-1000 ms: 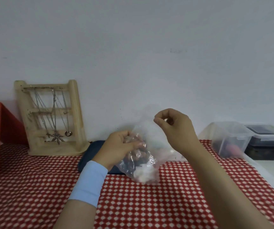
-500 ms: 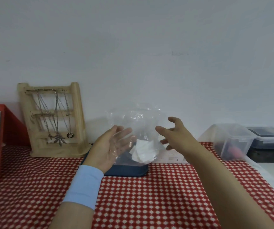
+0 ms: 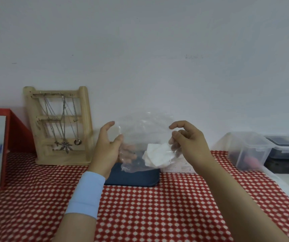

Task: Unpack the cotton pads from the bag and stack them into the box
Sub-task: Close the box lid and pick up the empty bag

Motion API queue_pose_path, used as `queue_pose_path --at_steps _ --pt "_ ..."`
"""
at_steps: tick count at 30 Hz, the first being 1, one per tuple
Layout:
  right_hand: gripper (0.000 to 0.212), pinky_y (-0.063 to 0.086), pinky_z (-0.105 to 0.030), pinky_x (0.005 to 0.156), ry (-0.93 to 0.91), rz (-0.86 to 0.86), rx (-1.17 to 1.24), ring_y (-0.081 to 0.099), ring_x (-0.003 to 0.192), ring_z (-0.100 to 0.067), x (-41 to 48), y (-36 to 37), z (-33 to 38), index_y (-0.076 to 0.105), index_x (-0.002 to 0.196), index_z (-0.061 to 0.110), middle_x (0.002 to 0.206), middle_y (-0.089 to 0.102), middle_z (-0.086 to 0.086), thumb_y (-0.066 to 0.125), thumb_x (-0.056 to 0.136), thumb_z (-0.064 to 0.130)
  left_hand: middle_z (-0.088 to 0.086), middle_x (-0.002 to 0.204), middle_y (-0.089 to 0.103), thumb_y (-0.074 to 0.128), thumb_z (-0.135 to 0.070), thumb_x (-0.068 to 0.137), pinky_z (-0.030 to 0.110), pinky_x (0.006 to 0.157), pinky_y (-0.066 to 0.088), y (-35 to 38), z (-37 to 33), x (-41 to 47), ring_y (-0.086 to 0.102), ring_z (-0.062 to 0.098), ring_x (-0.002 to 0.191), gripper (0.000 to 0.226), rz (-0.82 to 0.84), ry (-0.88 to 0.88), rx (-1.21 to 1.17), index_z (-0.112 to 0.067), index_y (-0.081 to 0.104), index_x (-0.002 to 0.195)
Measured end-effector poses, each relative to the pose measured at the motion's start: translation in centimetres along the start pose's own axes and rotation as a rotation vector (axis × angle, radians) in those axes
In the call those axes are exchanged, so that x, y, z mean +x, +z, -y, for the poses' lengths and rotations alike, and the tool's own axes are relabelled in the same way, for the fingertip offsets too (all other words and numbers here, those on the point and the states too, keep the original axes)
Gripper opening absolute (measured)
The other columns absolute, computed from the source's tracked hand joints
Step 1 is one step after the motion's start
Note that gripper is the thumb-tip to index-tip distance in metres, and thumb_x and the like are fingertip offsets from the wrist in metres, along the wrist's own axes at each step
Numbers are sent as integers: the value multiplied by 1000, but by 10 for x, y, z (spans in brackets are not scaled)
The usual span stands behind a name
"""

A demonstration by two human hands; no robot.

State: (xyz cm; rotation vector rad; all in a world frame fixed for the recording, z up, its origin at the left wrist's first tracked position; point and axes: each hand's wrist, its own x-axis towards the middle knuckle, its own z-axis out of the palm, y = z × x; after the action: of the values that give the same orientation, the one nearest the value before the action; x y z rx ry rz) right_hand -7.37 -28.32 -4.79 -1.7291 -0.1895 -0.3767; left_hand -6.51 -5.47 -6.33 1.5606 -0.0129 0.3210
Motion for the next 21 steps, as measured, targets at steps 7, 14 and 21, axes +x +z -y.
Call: queue_pose_path --at_steps 7,14,21 --pt "38 52 -27 64 23 38 88 56 57 -9 -1 3 -3 61 108 28 54 55 3 44 96 -3 -10 87 80 43 -7 107 60 102 46 -7 -9 -3 70 34 104 55 104 -31 -210 -49 48 142" --pt "38 53 -22 69 -7 148 2 58 63 -10 -1 -5 1 78 103 22 67 58 -4 46 100 2 9 90 79 46 -9 105 36 67 62 -19 -17 -7 76 24 81 34 242 -87 -205 -16 67 131" --pt "41 51 -15 77 -165 269 -616 61 79 -4 -1 -2 6 64 129 36 84 62 15 74 90 26 -12 101 69 86 -20 79 19 88 51 -34 -25 -3 65 6 98 41 326 58 659 -35 72 114"
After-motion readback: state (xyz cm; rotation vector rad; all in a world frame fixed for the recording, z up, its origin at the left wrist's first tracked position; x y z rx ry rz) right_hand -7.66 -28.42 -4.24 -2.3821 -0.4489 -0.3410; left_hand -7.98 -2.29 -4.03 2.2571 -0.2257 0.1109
